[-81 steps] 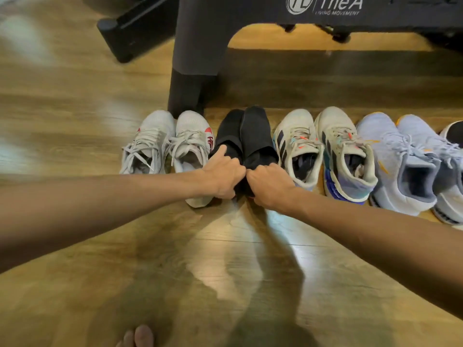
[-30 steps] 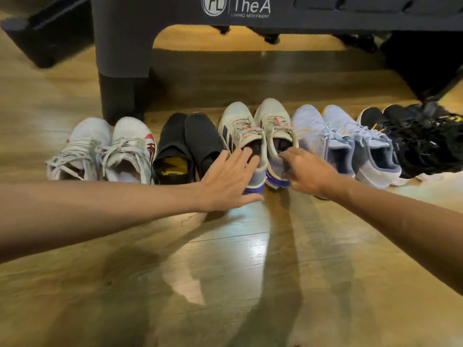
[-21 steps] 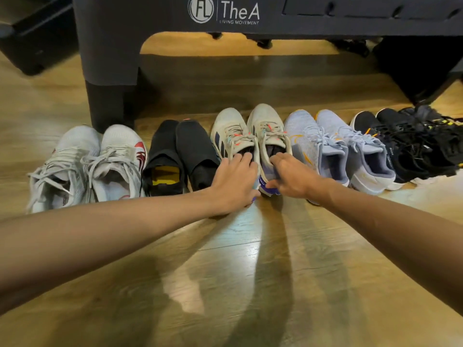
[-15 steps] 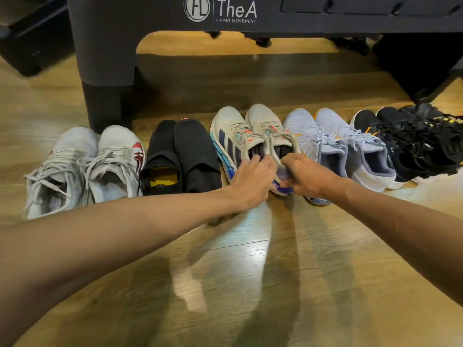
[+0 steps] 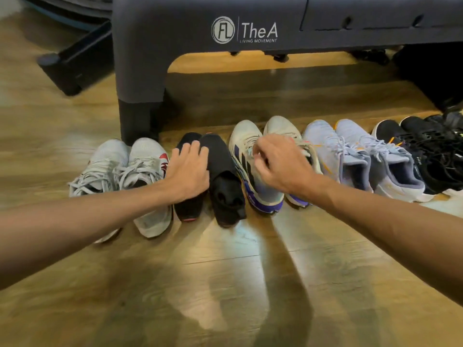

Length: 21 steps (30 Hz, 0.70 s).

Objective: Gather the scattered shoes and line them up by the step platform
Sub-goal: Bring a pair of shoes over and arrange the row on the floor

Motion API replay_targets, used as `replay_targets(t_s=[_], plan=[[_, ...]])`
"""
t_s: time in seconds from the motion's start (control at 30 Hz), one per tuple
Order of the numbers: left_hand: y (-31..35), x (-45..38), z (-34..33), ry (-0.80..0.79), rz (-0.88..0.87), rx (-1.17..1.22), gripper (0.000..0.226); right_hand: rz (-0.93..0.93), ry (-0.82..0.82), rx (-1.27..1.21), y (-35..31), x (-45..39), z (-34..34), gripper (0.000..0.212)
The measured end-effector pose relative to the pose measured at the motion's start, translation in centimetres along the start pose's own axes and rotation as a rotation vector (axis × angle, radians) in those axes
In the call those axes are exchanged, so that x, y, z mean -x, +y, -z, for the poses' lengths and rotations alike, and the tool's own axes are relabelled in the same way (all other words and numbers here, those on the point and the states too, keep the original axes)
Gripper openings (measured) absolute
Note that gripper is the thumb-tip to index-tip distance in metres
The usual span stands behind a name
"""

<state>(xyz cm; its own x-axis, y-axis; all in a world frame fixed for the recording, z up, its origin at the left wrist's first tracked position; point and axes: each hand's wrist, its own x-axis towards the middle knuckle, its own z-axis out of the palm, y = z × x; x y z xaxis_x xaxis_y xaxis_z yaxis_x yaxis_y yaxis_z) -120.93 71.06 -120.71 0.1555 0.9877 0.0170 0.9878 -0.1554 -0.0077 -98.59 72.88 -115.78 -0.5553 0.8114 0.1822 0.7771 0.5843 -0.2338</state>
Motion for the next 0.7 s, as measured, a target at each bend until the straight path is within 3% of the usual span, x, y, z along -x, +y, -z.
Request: replay_targets(t_s=[0.1,0.17,0.33,0.53,0.7], plan=[[-2.0,-0.6,-0.6,-0.299,0.204,0.057,0.063,0.131,-0.25,0.014,-5.1,-1.1,-3.3,0.027],[-2.1,-1.3,-1.1,-0.381,0.251,0.081,0.066,0.042,-0.371,0.047,-7.0,-2.1,-5.2,0.039],[-2.4,-3.1,-2.2,-0.471,0.282,0.031,0.076,-0.215,-0.368,0.112,-5.8,-6.5,-6.7,0.048],[-3.0,-3.0,-4.1,-0.473,0.144,-0.267,0.073,-0.393,-0.705,-0.004,-4.1,-8.6,-10.5,0.081],[-3.0,-2.2,-4.5,-0.469,0.101,-0.408,0.084,-0.519,-0.769,0.02,-5.7,-9.9,-12.2,0.08]])
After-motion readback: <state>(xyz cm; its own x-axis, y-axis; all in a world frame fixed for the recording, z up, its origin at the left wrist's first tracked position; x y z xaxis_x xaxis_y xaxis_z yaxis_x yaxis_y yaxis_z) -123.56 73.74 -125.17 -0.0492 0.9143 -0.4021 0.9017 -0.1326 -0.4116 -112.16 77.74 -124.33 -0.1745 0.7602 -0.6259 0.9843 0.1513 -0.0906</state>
